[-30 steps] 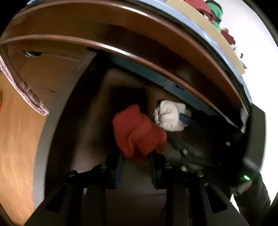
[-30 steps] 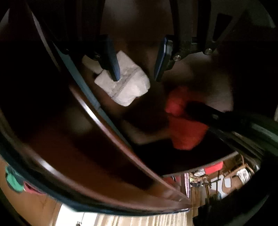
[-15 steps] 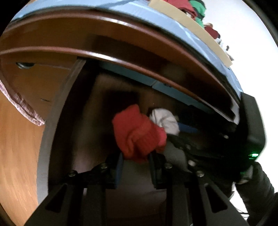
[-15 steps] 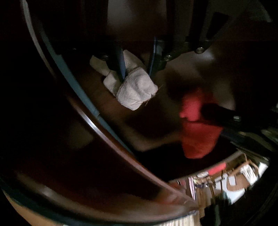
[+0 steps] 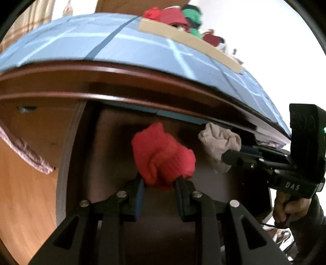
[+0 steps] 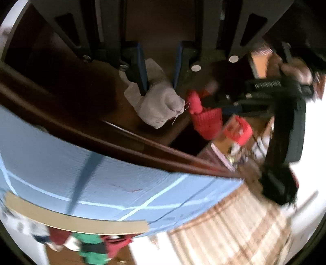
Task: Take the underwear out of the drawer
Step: 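Lift both garments up out of the drawer toward the tray, then carry the red knit and beige garments over the beige tray with both tools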
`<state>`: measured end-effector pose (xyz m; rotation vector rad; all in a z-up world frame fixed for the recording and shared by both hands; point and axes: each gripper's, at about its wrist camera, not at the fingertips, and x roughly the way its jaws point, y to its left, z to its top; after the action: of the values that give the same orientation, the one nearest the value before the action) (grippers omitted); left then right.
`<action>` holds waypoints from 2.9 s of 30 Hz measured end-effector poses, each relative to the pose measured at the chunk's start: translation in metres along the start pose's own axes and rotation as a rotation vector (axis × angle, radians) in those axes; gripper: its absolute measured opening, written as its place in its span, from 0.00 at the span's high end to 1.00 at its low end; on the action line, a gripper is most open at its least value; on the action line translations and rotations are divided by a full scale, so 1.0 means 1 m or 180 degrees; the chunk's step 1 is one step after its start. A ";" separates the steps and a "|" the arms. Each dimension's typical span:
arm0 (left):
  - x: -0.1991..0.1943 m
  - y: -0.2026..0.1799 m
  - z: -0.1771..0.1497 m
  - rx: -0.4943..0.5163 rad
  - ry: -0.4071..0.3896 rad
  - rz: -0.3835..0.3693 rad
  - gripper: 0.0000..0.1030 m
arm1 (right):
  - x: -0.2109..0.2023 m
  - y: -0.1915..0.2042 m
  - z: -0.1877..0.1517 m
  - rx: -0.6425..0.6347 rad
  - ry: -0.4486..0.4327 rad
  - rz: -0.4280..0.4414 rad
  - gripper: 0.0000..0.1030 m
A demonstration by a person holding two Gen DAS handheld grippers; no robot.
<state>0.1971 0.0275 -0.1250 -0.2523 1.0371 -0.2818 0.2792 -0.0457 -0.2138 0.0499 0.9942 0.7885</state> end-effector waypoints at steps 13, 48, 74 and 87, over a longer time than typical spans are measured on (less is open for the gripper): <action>-0.033 -0.037 0.011 0.0462 -0.0308 -0.0069 0.76 | -0.141 -0.019 -0.061 0.0829 -0.0843 -0.0078 0.74; -0.098 -0.102 0.069 0.1022 -0.1332 0.0067 0.76 | -0.278 0.031 -0.036 0.0838 -0.2232 -0.0546 0.74; -0.075 -0.120 0.129 0.1054 -0.1592 0.0183 0.76 | -0.293 0.012 0.018 0.0742 -0.2716 -0.0968 0.74; -0.041 -0.122 0.168 0.1004 -0.1674 0.0352 0.76 | -0.276 -0.020 0.053 0.0730 -0.2841 -0.1236 0.74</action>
<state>0.3105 -0.0598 0.0311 0.0207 0.4744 -0.2560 0.2487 -0.2137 0.0106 0.3636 0.2179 0.2269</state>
